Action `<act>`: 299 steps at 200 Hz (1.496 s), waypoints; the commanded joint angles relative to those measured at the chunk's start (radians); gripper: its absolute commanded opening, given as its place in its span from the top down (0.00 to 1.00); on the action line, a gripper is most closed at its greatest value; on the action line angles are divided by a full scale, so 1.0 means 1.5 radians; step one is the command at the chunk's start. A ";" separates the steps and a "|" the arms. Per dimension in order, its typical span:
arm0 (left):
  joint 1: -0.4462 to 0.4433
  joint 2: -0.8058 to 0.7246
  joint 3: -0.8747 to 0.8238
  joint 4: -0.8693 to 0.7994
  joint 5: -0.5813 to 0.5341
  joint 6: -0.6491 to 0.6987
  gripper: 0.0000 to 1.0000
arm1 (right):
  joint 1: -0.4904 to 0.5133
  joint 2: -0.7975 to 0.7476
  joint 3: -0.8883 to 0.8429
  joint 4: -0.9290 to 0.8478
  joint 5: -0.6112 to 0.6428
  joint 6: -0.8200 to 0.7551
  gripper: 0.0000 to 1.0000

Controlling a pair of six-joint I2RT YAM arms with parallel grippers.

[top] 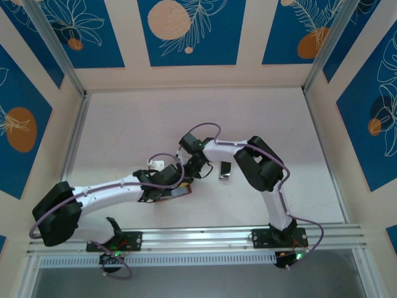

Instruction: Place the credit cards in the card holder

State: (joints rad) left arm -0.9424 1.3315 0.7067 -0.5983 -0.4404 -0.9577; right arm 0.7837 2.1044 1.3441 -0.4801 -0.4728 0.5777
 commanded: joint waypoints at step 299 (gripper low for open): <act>0.014 0.072 -0.074 0.120 0.047 0.039 0.86 | -0.259 -0.332 -0.158 -0.076 0.176 0.016 0.80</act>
State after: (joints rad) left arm -0.9203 1.4147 0.6384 -0.3737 -0.3931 -0.8883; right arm 0.4904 1.7153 1.1950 -0.5629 -0.2577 0.5961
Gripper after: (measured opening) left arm 0.146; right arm 0.184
